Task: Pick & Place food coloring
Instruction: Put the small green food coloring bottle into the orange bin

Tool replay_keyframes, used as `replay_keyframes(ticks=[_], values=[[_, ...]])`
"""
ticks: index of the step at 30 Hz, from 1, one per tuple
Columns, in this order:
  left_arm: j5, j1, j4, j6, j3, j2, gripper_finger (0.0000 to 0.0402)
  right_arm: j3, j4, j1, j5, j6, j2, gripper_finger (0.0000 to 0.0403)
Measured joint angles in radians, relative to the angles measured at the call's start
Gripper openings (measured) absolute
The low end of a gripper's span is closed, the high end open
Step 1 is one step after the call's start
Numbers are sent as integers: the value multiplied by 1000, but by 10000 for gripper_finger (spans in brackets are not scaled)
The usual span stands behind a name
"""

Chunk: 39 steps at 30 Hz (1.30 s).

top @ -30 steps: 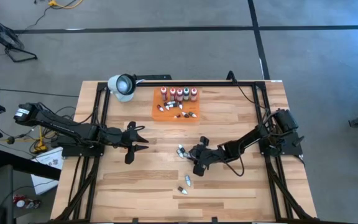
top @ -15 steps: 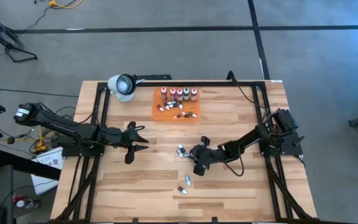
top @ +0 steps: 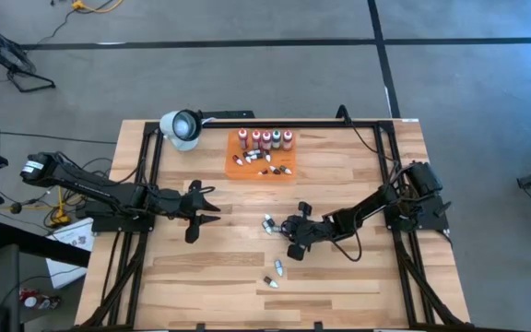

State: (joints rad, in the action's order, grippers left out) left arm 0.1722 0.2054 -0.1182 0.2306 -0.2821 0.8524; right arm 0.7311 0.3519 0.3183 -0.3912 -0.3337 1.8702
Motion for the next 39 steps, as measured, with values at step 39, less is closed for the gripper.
replay_keyframes(ticks=[39], values=[[0,0,-6,-25,0,0,113,288,-465,-343,-155,209,-230,61]])
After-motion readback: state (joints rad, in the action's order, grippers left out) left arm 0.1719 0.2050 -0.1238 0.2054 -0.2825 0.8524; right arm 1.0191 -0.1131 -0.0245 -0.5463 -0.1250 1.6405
